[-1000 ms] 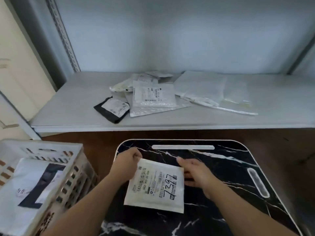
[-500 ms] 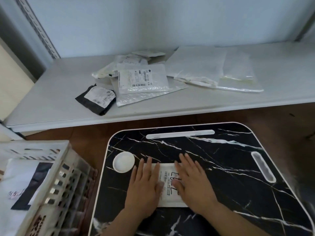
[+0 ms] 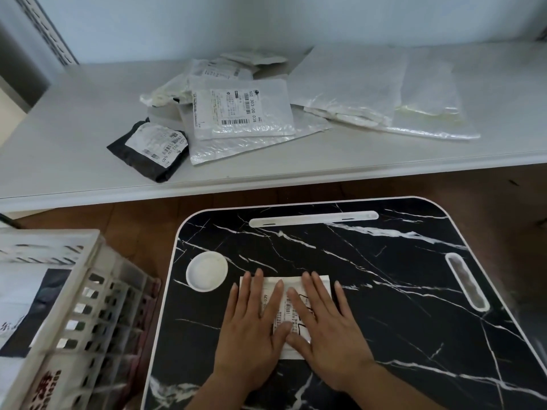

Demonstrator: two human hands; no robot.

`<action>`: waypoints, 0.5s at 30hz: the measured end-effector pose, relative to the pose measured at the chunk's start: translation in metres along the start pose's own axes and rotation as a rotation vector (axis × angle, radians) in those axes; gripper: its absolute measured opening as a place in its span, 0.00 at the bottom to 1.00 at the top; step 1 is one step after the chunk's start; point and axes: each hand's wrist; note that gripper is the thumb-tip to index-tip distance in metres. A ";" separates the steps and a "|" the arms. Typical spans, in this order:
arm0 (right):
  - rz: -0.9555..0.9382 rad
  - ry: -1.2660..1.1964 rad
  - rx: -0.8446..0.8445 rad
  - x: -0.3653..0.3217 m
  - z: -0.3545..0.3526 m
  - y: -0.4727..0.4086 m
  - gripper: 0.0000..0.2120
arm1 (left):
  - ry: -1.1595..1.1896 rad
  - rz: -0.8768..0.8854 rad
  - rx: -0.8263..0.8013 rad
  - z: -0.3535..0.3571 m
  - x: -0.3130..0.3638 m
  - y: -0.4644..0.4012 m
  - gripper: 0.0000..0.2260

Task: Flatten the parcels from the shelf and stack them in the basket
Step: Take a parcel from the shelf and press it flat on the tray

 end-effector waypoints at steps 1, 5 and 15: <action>-0.007 -0.002 -0.005 0.000 -0.001 0.000 0.31 | -0.002 0.001 -0.010 -0.001 0.000 0.000 0.27; 0.004 -0.018 -0.030 0.000 -0.003 0.000 0.30 | 0.007 -0.014 -0.038 -0.003 0.002 -0.001 0.26; -0.129 0.072 0.011 0.001 -0.008 -0.012 0.33 | -0.085 0.034 -0.071 -0.007 -0.007 0.001 0.26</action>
Point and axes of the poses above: each hand's wrist, its own y-axis away from the middle knuckle, its own z-axis out of the palm, x = y × z, and after that the axes turned 11 degrees about y, right-handed
